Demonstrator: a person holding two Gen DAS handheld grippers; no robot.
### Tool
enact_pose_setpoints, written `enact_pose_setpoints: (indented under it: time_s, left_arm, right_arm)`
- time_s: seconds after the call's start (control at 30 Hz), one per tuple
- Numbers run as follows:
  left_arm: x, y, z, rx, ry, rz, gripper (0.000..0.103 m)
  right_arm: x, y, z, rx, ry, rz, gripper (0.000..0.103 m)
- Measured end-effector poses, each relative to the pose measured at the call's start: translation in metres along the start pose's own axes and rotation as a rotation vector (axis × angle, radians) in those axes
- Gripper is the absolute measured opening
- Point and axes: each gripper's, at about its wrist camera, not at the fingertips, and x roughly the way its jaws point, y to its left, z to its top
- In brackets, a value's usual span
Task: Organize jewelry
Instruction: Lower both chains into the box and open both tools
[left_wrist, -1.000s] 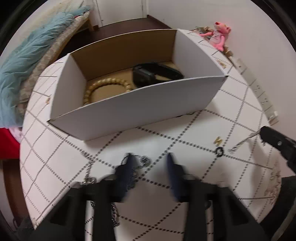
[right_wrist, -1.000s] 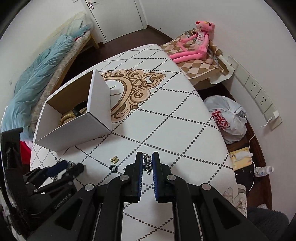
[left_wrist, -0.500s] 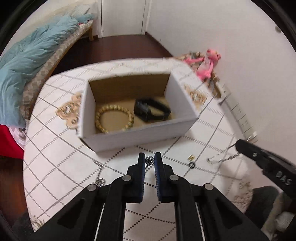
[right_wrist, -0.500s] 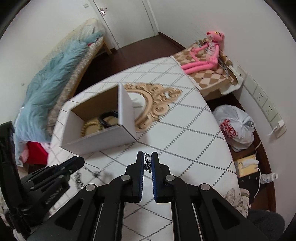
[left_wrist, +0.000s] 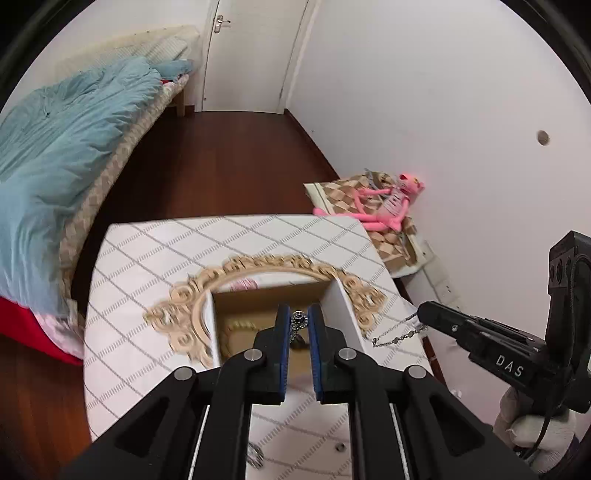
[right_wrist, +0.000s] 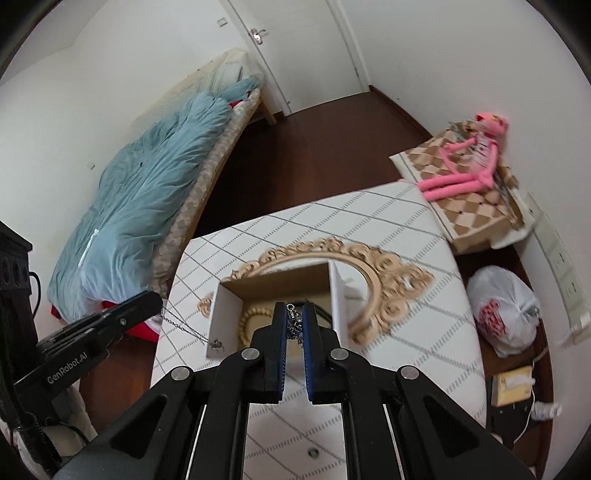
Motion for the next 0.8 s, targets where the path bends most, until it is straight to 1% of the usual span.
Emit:
enact_pose_setpoints:
  time_s: [0.07,0.17,0.23,0.37,0.47,0.53,0.57,0.6,0.63,0.67,0.7,0.77,0.8]
  left_arm:
    - [0.012,0.009,0.011,-0.016,0.021,0.001,0.007]
    - [0.034,0.020,0.020,-0.023,0.057,0.023,0.007]
    - [0.049,0.026,0.022,-0.026,0.084,0.036,0.007]
    - [0.079,0.039,0.023,-0.035,0.152,0.065,0.008]
    - [0.096,0.051,0.024,-0.081,0.199,0.136,0.011]
    - [0.104,0.058,0.023,-0.100,0.227,0.191,0.015]
    - [0.105,0.060,0.023,-0.101,0.232,0.211,0.022]
    - [0.106,0.063,0.023,-0.100,0.227,0.237,0.039]
    - [0.105,0.064,0.023,-0.097,0.222,0.255,0.051]
    - [0.103,0.066,0.021,-0.094,0.207,0.279,0.070]
    - [0.101,0.067,0.021,-0.094,0.194,0.290,0.075]
    - [0.098,0.070,0.019,-0.094,0.187,0.313,0.075]
    - [0.097,0.072,0.019,-0.100,0.190,0.326,0.076]
  right_arm:
    - [0.019,0.006,0.014,-0.019,0.034,-0.002,0.008]
    - [0.050,0.014,0.031,-0.052,0.081,-0.022,0.008]
    - [0.068,0.017,0.038,-0.067,0.111,-0.036,0.008]
    - [0.107,0.021,0.048,-0.116,0.167,-0.096,0.008]
    - [0.127,0.021,0.053,-0.138,0.203,-0.129,0.008]
    - [0.142,0.016,0.055,-0.124,0.249,-0.147,0.009]
    - [0.147,0.013,0.055,-0.111,0.273,-0.148,0.009]
    - [0.153,0.009,0.054,-0.097,0.301,-0.150,0.010]
    - [0.156,0.007,0.054,-0.091,0.314,-0.155,0.013]
    - [0.158,0.005,0.053,-0.088,0.319,-0.160,0.026]
    - [0.158,0.002,0.052,-0.084,0.316,-0.166,0.043]
    - [0.155,0.000,0.050,-0.081,0.307,-0.174,0.055]
    - [0.152,-0.001,0.049,-0.079,0.302,-0.181,0.055]
